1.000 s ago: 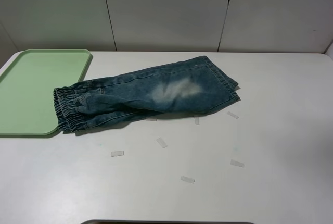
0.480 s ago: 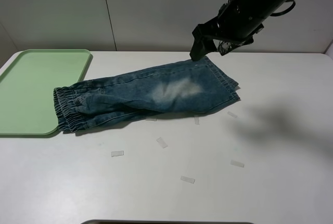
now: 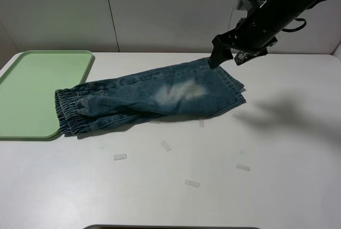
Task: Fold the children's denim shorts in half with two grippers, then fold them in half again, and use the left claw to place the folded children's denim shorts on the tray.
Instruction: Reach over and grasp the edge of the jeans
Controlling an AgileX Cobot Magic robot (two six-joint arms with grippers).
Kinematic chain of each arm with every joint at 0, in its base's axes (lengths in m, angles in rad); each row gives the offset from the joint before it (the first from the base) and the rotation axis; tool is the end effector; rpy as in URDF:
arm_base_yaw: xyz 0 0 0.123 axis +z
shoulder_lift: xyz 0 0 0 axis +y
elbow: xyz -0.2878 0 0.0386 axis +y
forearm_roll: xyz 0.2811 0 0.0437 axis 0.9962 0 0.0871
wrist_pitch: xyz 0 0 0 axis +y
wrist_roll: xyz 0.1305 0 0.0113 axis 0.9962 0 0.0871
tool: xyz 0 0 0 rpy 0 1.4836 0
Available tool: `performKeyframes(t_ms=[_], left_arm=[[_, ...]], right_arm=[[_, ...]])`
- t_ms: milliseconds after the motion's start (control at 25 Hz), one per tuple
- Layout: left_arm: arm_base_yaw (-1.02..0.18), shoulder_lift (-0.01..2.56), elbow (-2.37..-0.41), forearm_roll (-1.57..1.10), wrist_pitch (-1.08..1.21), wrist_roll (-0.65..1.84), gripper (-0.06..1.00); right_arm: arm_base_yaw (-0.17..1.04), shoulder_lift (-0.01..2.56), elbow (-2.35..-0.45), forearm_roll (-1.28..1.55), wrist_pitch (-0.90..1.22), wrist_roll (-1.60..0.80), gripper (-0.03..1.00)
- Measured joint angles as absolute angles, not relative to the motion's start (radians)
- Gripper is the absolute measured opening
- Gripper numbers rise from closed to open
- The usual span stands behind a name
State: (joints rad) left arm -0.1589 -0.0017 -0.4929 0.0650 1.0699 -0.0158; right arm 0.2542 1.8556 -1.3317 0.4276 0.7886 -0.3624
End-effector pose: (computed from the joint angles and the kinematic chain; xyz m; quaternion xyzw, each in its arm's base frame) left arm 0.0548 -0.0012 0.2717 0.0599 0.8545 -0.0126 0.5159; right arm 0.4074 0.1457 0.1699 -0.1764 0.9542 0.1646 0.1771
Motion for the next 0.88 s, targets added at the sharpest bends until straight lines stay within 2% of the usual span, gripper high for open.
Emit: performKeyframes(t_ms=[200, 480, 680, 880], left_arm=[[-0.159, -0.002, -0.493, 0.065, 1.07, -0.016, 0.87], [-0.159, -0.002, -0.493, 0.065, 1.07, -0.016, 0.87], [-0.159, -0.002, -0.493, 0.065, 1.07, -0.016, 0.87], [-0.159, -0.002, -0.493, 0.065, 1.07, -0.016, 0.87]], right_arm=[[0.212, 1.956, -1.41, 0.538, 0.814, -0.374, 0.58], [0.199, 2.151, -1.631, 0.583, 0.882, -0.374, 0.58], [0.199, 2.269, -1.739, 0.476, 0.861, -0.374, 0.59], [0.19, 2.32, -1.77, 0.359, 0.796, -0.374, 0.6]])
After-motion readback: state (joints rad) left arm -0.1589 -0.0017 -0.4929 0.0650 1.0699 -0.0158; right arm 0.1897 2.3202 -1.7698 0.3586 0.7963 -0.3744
